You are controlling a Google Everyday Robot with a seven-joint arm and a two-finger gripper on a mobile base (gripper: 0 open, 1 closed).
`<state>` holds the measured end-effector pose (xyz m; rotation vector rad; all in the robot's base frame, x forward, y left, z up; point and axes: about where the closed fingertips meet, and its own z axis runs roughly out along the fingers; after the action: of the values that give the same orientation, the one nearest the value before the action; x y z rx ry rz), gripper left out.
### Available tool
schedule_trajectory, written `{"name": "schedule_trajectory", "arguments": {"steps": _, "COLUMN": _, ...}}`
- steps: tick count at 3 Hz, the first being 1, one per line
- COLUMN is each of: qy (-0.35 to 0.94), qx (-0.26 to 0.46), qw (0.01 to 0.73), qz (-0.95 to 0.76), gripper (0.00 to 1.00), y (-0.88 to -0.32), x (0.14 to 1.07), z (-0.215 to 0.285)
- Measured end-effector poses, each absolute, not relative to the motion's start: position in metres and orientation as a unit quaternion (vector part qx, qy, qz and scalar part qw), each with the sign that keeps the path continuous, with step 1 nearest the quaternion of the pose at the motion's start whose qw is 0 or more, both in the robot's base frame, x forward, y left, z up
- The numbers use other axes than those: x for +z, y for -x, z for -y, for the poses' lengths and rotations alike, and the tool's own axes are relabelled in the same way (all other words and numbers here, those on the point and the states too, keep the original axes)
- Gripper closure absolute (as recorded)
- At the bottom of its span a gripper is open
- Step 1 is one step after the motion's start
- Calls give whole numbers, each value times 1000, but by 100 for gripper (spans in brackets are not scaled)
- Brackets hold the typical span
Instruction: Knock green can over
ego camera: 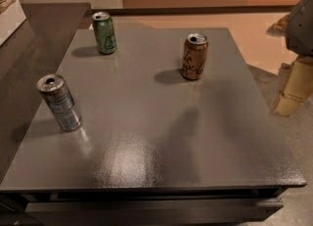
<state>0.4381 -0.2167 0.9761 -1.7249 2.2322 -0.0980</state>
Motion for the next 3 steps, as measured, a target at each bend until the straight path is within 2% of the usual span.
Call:
{"name": "schedule_trajectory", "arguments": {"steps": 2, "qy": 606, "qx": -32, "qw": 157, "qz": -779, "gripper": 0, "y": -440, "x": 978, "z": 213}}
{"name": "schedule_trajectory", "arguments": {"steps": 3, "qy": 616, "qx": -26, "qw": 174, "qz": -768, "gripper": 0, "y": -460, "x": 982, "z": 185}}
